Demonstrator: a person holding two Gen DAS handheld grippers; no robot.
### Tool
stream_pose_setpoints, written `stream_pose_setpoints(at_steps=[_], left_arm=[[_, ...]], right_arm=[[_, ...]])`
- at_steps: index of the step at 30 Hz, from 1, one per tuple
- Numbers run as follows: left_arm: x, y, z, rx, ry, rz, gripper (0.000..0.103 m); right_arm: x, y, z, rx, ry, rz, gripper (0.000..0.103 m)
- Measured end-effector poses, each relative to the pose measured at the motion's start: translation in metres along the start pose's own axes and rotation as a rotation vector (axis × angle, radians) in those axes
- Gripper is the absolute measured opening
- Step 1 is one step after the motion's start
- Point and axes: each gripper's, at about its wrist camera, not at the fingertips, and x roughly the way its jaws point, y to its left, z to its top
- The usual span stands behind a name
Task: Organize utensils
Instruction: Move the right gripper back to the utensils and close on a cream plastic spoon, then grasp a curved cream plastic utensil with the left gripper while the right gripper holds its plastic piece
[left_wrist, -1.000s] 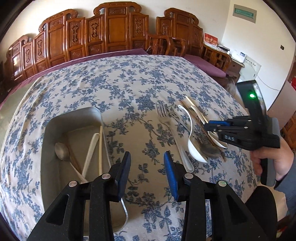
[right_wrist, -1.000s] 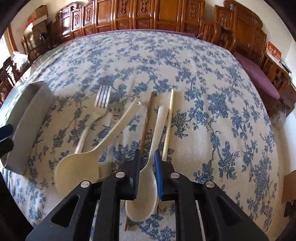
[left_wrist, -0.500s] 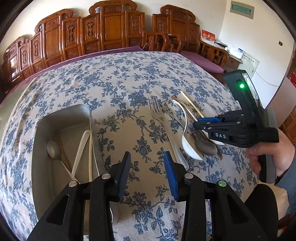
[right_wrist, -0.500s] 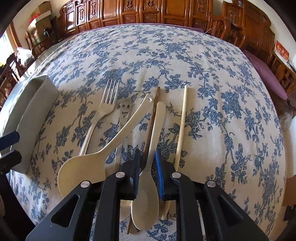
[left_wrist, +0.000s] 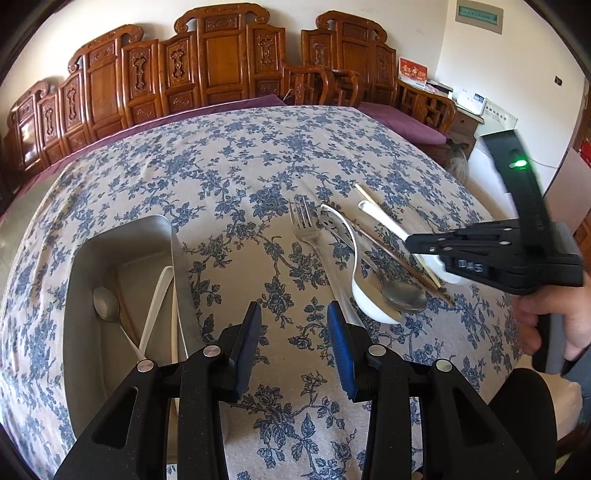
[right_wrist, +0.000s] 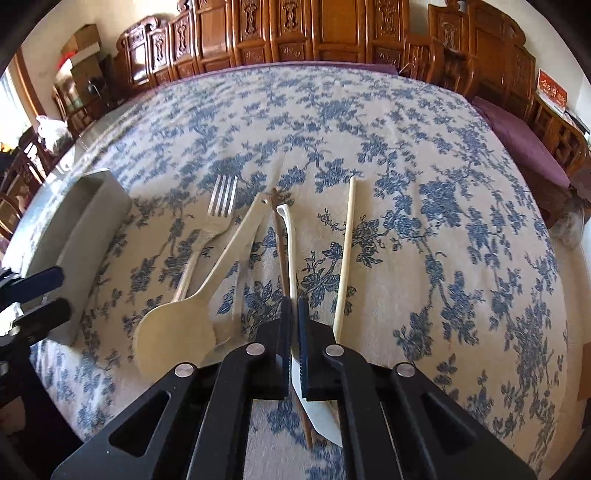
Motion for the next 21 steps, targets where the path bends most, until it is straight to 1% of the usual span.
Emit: stream_pose_setpoints(at_steps=[5, 9, 12, 15, 21], left_arm=[[-0.002, -0.006, 0.005, 0.01, 0.003, 0.006, 0.035], [-0.003, -0.012, 0.011, 0.018, 0.007, 0.008, 0.035], [0.002, -0.015, 0.014, 0.006, 0.026, -0.015, 0.035], [0.012, -0.023, 0.022, 0.03, 0.045, -0.004, 0.035], [0.033, -0.034, 0.042, 0.054, 0.092, -0.027, 0.035]], right_arm=[[-0.031, -0.006, -0.013, 0.012, -0.045, 0.014, 0.004], [-0.049, -0.013, -0.031, 0.018, -0.064, 0.002, 0.005], [-0.054, -0.02, -0.042, 0.025, -0.068, -0.007, 0.005], [-0.056, -0.028, -0.05, 0.034, -0.071, -0.011, 0.005], [-0.053, -0.039, -0.052, 0.055, -0.071, 0.007, 0.005]])
